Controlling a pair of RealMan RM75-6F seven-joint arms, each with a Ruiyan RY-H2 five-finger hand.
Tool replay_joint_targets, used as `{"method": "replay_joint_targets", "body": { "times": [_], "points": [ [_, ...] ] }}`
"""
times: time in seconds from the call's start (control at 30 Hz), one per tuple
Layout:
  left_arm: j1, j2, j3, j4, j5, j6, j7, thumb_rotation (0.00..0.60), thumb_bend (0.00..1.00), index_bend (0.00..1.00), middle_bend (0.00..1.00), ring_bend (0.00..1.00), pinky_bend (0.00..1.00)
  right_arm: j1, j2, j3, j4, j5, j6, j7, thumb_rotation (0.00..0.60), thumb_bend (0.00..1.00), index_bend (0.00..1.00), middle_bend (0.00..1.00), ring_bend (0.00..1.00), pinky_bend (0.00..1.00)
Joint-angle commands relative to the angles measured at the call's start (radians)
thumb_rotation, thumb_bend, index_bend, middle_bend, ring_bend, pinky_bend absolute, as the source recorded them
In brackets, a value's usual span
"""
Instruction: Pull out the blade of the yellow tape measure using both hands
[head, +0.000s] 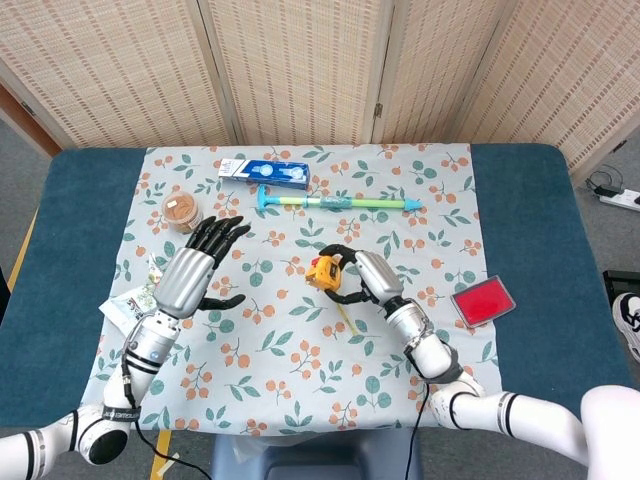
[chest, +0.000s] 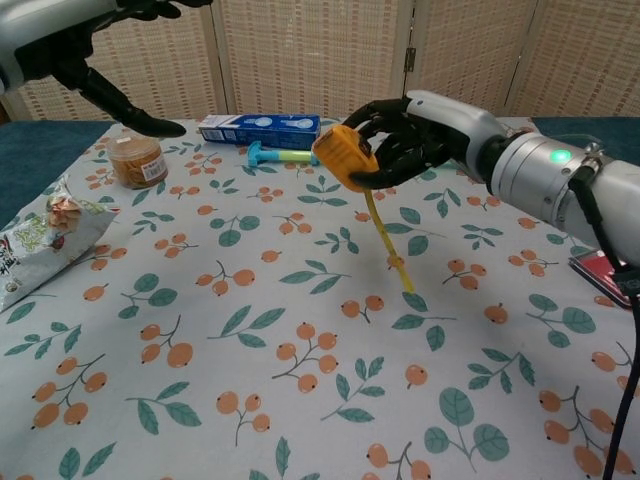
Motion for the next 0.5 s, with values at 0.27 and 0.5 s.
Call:
{"method": "replay_joint_targets", "body": {
  "times": [0.27,0.5],
  "points": [
    [-0.087,-0.078,-0.025,0.023,-0.059,-0.025,0.063,0.600,0.23,0.10,0.10,0.10,0.01,0.035,-0.142,0.013,0.144,-0.092,0.077,0.173,0.600,0.49,0.51,0.48,0.42,0.29],
    [-0.116,-0.119,-0.028,0.060,-0.086,-0.014,0.071,0.600,0.23,0.10,0.10,0.10,0.01,0.048,-0.181,0.014,0.186,-0.096,0.087,0.194,0.600,0.49,0.51,0.48,0.42,0.29]
  ]
}}
